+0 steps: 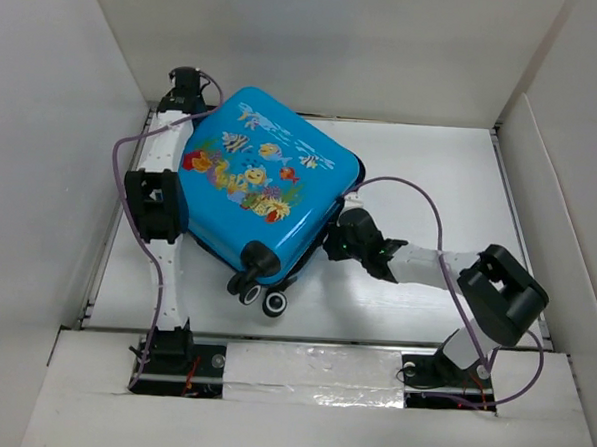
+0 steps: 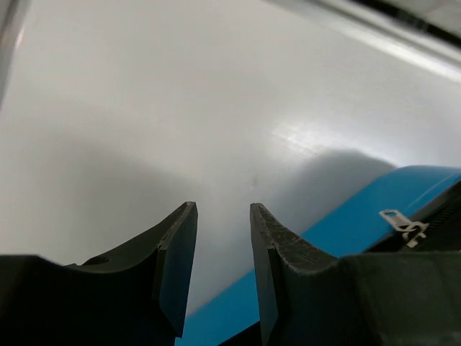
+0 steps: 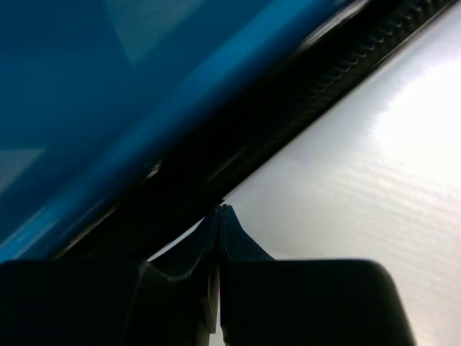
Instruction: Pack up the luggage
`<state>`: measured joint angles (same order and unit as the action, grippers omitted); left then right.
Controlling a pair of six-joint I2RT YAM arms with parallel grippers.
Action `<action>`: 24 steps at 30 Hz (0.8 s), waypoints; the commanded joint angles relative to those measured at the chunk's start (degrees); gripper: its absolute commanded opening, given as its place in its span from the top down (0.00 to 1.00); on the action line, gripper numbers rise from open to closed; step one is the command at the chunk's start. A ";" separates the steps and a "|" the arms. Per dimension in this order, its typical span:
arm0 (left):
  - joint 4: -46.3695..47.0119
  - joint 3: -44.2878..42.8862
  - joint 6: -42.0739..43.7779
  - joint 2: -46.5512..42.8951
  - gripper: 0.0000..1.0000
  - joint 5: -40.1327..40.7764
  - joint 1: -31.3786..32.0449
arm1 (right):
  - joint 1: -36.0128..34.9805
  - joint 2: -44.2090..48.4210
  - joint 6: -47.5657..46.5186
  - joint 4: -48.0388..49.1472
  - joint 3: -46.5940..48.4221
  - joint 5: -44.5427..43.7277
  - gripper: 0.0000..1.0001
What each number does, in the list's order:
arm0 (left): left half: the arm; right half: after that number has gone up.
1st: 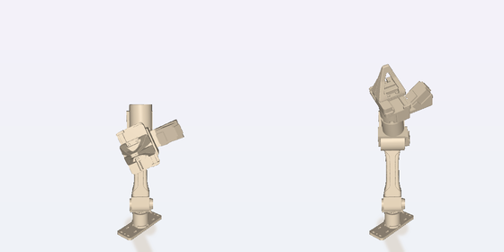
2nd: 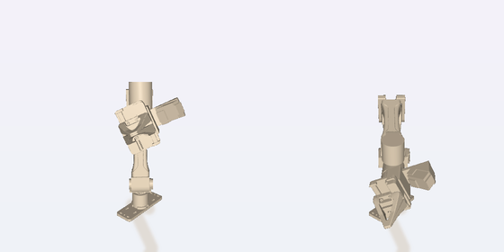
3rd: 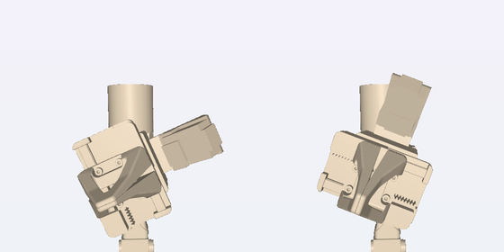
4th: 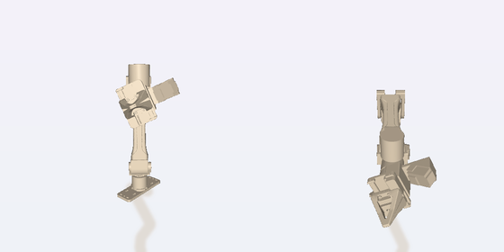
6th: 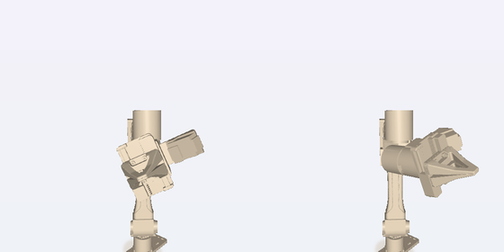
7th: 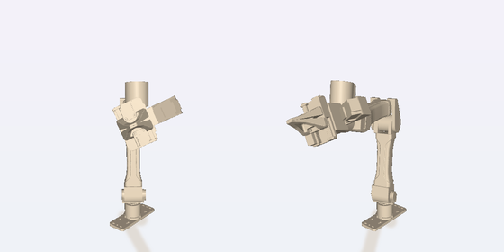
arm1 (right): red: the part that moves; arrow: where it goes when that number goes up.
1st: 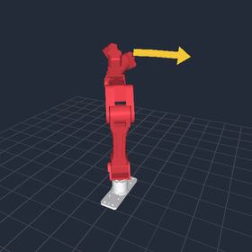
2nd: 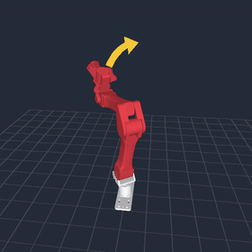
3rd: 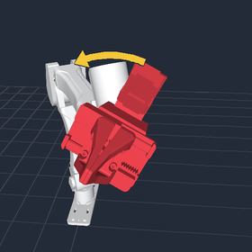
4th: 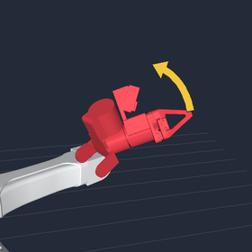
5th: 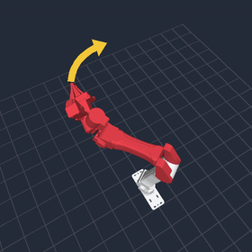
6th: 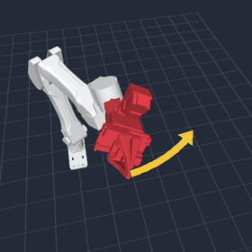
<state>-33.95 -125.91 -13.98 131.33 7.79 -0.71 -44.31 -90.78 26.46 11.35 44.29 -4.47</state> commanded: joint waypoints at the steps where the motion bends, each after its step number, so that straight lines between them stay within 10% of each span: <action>1: -3.41 -1.10 -0.09 -2.74 0.66 -17.88 10.02 | -4.36 -2.11 0.61 7.54 5.36 -1.50 0.95; 14: 3.88 -6.02 1.59 -10.89 0.63 -25.12 24.26 | -24.93 2.70 5.44 7.46 7.75 -10.10 0.85; 20: 27.08 9.26 -6.57 -31.61 0.13 -16.24 24.27 | -24.16 17.46 6.24 -0.07 -1.66 -21.89 0.49; 24: 29.74 10.94 -6.33 -39.47 0.07 -7.11 24.27 | -23.27 26.96 3.61 -8.18 -1.75 -24.88 0.38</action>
<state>-10.96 -113.10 -18.00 113.03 2.31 19.75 -70.85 -69.52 35.03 -2.42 40.64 -20.12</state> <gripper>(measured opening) 0.927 0.612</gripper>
